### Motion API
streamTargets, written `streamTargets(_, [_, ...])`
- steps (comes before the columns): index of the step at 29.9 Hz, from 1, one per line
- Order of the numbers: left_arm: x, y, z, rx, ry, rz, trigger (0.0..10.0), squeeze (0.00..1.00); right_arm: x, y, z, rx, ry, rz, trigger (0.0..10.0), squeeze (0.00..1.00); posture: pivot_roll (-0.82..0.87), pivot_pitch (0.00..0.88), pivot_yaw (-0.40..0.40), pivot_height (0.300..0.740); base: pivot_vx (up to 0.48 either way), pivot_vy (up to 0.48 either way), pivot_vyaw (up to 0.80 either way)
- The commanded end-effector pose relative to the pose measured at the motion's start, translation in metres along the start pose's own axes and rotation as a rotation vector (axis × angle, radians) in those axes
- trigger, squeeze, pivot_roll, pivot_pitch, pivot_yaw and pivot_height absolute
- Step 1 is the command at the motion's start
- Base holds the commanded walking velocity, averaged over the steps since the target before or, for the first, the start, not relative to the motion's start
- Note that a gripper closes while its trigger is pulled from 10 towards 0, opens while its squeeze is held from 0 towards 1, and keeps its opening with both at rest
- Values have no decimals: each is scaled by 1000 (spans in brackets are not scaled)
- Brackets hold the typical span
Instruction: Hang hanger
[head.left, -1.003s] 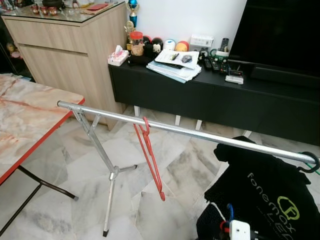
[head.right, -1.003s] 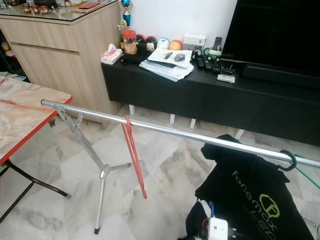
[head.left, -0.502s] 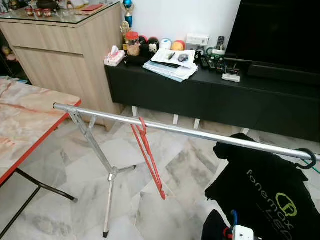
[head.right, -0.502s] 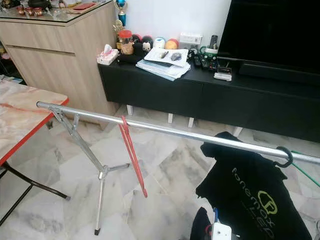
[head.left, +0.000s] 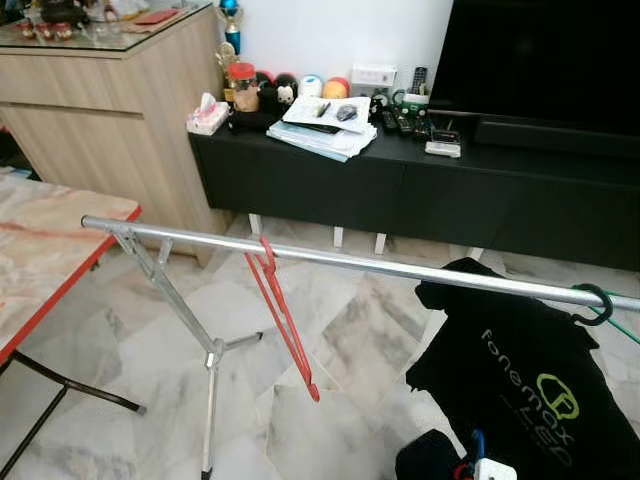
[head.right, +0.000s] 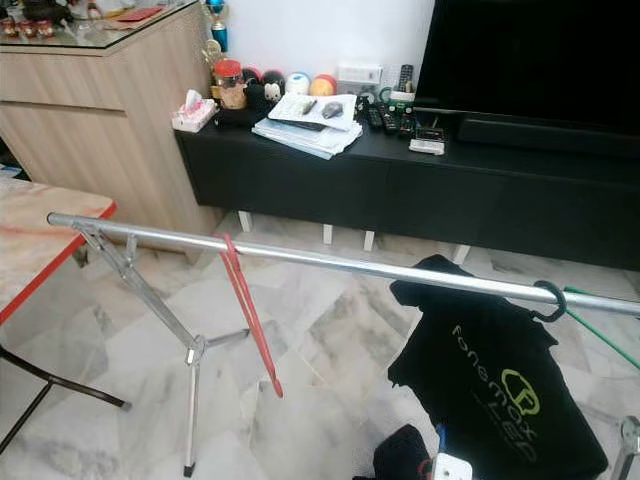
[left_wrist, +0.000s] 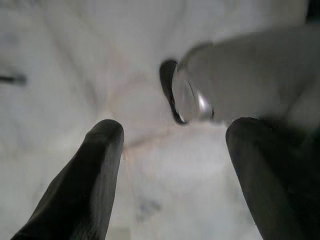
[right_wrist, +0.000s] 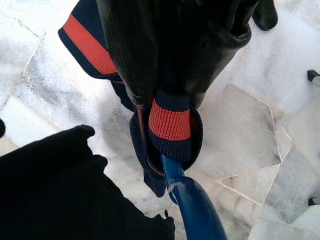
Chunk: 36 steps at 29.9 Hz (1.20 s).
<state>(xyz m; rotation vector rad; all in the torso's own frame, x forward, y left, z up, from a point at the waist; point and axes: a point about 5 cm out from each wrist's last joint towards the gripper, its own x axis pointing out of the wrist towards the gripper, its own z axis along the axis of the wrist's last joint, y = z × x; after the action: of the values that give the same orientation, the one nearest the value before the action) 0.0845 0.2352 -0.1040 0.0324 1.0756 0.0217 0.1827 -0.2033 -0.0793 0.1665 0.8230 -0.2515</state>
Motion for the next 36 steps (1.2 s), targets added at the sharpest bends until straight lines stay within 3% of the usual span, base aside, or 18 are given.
streamTargets(1, [-6, 0, -21, -14, 73, 3, 10000, 0, 0, 3, -2, 5, 10, 3, 10000, 0, -73, 99, 28, 740, -240, 0, 0])
streamTargets(11, [-4, -2, -18, -19, 70, 7, 10000, 0, 2, 14, 5, 10, -15, 15, 10000, 0, -69, 107, 25, 740, -263, 0, 0])
streamTargets(36, [-3, -3, -16, -21, 68, 6, 10000, 0, 3, 15, 12, 23, -50, 19, 10000, 0, -65, 116, 26, 740, -305, 0, 0])
